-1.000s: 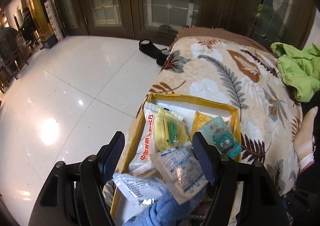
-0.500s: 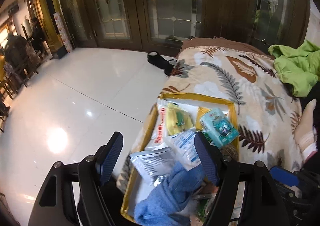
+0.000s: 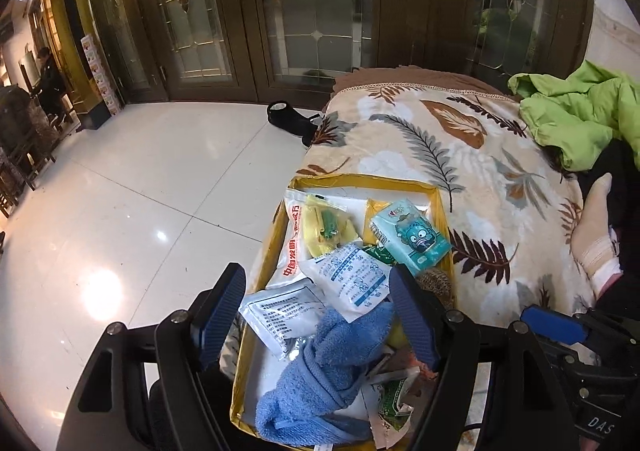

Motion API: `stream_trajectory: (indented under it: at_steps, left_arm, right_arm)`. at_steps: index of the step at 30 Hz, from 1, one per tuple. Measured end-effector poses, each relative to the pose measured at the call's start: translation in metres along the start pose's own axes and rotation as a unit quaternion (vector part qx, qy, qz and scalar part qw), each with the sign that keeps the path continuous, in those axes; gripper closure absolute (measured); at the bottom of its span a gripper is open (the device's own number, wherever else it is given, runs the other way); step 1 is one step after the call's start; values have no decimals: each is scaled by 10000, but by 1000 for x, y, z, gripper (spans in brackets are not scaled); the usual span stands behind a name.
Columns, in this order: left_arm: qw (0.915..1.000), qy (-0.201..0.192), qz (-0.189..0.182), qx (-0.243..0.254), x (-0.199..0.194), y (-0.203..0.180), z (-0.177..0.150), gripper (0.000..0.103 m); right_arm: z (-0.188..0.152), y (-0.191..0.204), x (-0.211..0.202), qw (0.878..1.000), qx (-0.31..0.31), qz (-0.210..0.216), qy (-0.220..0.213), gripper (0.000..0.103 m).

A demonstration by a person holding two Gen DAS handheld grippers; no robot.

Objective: Organize soft objects

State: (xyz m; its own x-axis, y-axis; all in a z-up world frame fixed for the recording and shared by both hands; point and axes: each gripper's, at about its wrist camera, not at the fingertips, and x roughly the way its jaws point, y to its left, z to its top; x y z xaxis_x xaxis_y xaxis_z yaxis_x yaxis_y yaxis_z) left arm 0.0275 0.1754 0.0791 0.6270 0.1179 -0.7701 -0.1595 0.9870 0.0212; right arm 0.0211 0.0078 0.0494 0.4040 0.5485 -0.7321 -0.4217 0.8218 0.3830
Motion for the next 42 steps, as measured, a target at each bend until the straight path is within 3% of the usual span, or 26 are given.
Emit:
stream_trajectory:
  at_steps: [18, 42]
  left_arm:
    - [9999, 89, -88, 10, 6, 2, -1, 29]
    - [9992, -230, -263, 172, -5, -15, -2, 27]
  right_arm:
    - [-3, 1, 2, 10000, 16, -37, 65, 67]
    - [-3, -10, -4, 9998, 109, -132, 73, 67]
